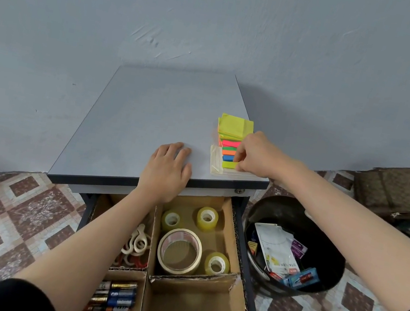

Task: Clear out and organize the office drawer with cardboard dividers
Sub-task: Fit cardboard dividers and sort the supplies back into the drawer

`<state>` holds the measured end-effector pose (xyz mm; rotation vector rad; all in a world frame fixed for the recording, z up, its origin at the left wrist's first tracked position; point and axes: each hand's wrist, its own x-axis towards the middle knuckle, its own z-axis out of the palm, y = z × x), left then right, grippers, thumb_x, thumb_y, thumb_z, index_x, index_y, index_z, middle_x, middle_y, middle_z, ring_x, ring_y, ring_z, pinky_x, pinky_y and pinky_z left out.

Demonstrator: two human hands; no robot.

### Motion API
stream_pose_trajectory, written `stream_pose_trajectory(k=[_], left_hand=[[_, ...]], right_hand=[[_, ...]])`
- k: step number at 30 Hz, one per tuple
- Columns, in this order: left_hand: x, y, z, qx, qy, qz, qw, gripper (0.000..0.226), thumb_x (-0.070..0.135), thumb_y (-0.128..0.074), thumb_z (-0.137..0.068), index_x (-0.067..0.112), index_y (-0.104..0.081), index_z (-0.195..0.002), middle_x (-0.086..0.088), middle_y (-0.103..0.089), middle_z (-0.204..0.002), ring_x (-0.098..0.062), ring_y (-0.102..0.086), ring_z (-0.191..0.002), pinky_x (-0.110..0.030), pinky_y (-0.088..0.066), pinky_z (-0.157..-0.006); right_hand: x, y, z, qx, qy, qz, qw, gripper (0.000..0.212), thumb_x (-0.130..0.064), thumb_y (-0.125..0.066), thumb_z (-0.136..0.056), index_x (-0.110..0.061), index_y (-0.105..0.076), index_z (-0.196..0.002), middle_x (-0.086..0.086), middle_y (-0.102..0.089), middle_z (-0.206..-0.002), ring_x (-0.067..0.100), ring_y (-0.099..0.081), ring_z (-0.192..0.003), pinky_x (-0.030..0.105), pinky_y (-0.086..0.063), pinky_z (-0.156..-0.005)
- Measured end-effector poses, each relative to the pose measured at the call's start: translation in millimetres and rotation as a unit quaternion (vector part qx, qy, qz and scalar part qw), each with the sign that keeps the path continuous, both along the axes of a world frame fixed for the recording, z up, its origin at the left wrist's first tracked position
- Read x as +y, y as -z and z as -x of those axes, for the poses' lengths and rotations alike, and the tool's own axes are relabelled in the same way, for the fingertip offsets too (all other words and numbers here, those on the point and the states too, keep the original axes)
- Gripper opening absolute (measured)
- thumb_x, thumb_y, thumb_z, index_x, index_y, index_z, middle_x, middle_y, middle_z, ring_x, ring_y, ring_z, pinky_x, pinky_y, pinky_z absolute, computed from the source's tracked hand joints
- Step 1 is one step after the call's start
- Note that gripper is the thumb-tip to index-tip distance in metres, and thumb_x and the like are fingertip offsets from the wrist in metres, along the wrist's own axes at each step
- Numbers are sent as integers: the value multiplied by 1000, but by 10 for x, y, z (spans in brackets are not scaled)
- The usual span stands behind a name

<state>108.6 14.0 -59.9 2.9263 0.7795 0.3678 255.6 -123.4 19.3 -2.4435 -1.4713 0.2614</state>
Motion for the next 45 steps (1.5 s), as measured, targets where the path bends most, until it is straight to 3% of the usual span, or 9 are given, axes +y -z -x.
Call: stream_pose_trajectory(k=[5, 16, 23, 30, 37, 40, 45], left_hand=[[-13, -10, 8, -2, 0, -1, 1000, 64, 42, -11, -87, 15, -37, -139, -5, -33, -149, -23, -27, -137, -34, -22, -113], [-31, -21, 11, -5, 1, -9, 1000, 64, 40, -11, -87, 14, -38, -138, -5, -33, -148, -24, -29, -136, -33, -23, -112], [-24, -14, 10, -5, 0, -9, 1000, 64, 41, -11, -86, 15, -37, -139, -5, -33, -148, -23, -28, -136, -33, -23, -112], [-25, -3, 1, -4, -1, -12, 1000, 62, 40, -12, -88, 15, -37, -139, -5, -34, -148, -24, -28, -136, -34, -23, -112], [-26, -10, 2, -10, 0, -11, 1000, 63, 40, -13, -87, 14, -38, -138, -6, -35, -147, -25, -29, -135, -34, -24, -112], [-30, -11, 2, -12, -1, -11, 1000, 63, 40, -13, -87, 14, -39, -138, -6, -35, -147, -25, -30, -135, -34, -24, -112], [-28, -6, 0, -15, 0, -12, 1000, 62, 39, -13, -87, 13, -39, -137, -7, -36, -147, -25, -30, -135, -34, -25, -111]], right_hand=[[32, -15, 1, 2, 0, 17, 1000, 12, -1, -68, -81, 0, -71, -92, 9, -65, -99, 19, -58, -90, 22, -42, -72], [52, -33, 4, 13, -2, 47, 999, 7, -4, -71, -79, -5, -65, -83, 1, -55, -88, 15, -51, -86, 23, -39, -71], [37, -19, 16, 17, -9, 24, 1000, 23, -2, -73, -75, -12, -56, -87, -6, -45, -75, 17, -47, -84, 25, -39, -66], [-2, 63, 25, -32, -11, -7, 999, 14, -1, -67, -80, -6, -71, -93, 1, -56, -87, 15, -50, -81, 24, -41, -71], [-5, 62, 26, -54, 15, -24, 998, 21, -2, -61, -80, -12, -73, -93, 6, -66, -99, 16, -51, -83, 25, -40, -69], [18, 103, 40, -48, 16, -23, 998, 18, -2, -61, -82, -10, -72, -94, 8, -66, -104, 19, -54, -91, 29, -46, -77], [27, 118, 74, -34, 3, -15, 999, 14, -7, -63, -82, -4, -70, -94, 11, -65, -103, 23, -58, -94, 26, -44, -74]])
